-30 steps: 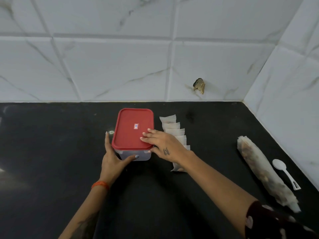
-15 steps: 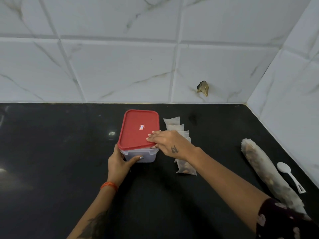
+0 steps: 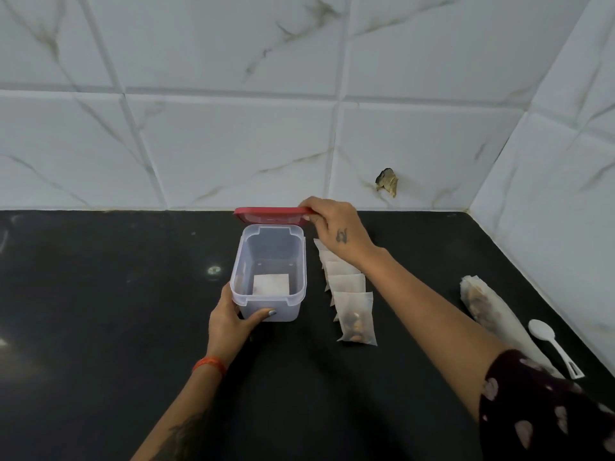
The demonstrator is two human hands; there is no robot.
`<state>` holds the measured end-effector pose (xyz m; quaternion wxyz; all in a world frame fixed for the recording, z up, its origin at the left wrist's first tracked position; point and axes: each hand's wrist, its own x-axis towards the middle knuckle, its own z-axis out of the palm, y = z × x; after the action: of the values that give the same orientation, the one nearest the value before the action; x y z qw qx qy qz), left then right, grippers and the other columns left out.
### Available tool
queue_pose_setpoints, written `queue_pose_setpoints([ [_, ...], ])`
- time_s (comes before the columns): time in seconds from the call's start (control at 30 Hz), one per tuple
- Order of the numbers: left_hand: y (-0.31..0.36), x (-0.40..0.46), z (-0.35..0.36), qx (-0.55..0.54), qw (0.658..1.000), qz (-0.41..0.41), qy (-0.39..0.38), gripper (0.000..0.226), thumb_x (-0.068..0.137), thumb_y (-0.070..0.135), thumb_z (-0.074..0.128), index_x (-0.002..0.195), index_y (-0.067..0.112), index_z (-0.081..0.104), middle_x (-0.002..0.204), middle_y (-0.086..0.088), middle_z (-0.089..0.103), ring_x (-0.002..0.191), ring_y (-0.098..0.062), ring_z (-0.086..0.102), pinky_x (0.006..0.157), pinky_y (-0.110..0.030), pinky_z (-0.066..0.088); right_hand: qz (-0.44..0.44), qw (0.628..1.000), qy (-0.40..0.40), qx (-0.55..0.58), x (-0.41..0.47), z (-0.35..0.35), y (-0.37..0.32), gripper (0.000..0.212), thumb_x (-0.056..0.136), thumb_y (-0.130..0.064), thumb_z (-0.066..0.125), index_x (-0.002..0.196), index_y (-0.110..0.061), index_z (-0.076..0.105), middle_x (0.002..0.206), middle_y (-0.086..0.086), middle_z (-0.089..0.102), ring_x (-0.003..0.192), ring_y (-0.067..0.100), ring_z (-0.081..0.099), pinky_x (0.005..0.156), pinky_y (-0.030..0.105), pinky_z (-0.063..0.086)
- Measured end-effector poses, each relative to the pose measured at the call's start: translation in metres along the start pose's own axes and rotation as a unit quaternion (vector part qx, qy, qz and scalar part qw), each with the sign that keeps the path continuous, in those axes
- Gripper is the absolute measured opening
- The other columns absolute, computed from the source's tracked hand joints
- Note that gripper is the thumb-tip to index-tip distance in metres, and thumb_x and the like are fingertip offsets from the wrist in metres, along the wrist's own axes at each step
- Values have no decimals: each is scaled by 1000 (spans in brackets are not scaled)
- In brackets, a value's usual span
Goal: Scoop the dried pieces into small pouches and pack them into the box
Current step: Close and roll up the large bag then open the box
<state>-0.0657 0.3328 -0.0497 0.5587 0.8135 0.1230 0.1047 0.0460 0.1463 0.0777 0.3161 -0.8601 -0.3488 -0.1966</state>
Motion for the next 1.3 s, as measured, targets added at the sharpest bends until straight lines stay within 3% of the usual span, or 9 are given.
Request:
queue_pose_setpoints([
  [0.1, 2, 0, -2, -7, 1000, 1, -14, 87, 67, 26, 81, 139, 24, 33, 136, -2, 50, 121, -22, 51, 95, -36, 46, 30, 997, 59, 29, -3, -2, 6, 16, 92, -5, 55, 101, -2, 68, 91, 9, 72, 82, 21, 69, 76, -2, 40],
  [0.37, -8, -1, -19, -53, 992, 6, -115, 113, 68, 4, 81, 144, 47, 10, 138, 16, 41, 123, -9, 46, 102, -34, 42, -13, 982, 156, 109, -48, -6, 3, 23, 84, 4, 61, 104, -3, 71, 108, 10, 70, 105, 13, 65, 94, 19, 49],
  [0.47, -11, -3, -32, -40, 998, 37, -25, 91, 79, -15, 60, 139, 41, 21, 140, 11, 37, 129, -20, 43, 104, -38, 39, -25, 975, 152, 162, -69, -5, 0, 36, 75, 22, 62, 96, -5, 73, 108, 7, 69, 111, 16, 64, 98, 30, 49],
  [0.6, 10, -4, -50, -118, 978, 48, 164, 32, 98, 18, 47, 130, 17, 49, 123, -3, 57, 101, -26, 62, 85, -41, 52, -28, 964, 139, 225, -90, -1, -10, 37, 70, 27, 60, 92, -1, 73, 105, 8, 70, 108, 14, 65, 96, 28, 50],
  [0.77, 48, -13, -53, -280, 951, -97, 92, 59, 95, 56, 28, 118, 11, 59, 101, -9, 67, 85, -19, 63, 72, -32, 49, -25, 949, 87, 301, -110, 4, -17, 21, 74, 18, 61, 87, 5, 72, 103, 16, 70, 107, 19, 66, 96, 28, 50],
  [0.87, 53, -28, -46, -298, 946, -102, 82, 29, 97, 35, 45, 100, 17, 68, 98, -6, 68, 80, -17, 62, 66, -31, 50, -14, 939, 61, 340, -121, 7, -18, 17, 77, 9, 59, 87, 5, 72, 105, 15, 69, 109, 20, 65, 97, 31, 49],
  [0.97, 49, -41, -40, -308, 938, -107, 115, 22, 93, 5, 50, 107, 11, 65, 97, -3, 67, 80, -13, 59, 58, -21, 53, 22, 937, 66, 342, -131, 9, -17, 29, 75, 16, 58, 94, -1, 72, 109, 8, 69, 109, 16, 65, 95, 32, 51],
  [1.13, 43, -66, -31, -323, 922, -117, 177, 25, 92, 3, 50, 110, 15, 63, 94, 4, 66, 77, -9, 57, 57, -21, 50, 177, 908, 68, 374, -152, 15, -32, 52, 85, 16, 48, 114, -24, 65, 122, -7, 63, 120, 8, 56, 101, 30, 46],
  [1.3, 30, -93, -20, -337, 902, -123, 239, 25, 93, 1, 50, 110, 16, 61, 95, 4, 63, 77, -8, 54, 65, -27, 45, 318, 842, 53, 433, -184, 27, -61, 41, 98, -14, 44, 133, -36, 42, 137, -14, 48, 128, -1, 42, 112, 32, 34],
])
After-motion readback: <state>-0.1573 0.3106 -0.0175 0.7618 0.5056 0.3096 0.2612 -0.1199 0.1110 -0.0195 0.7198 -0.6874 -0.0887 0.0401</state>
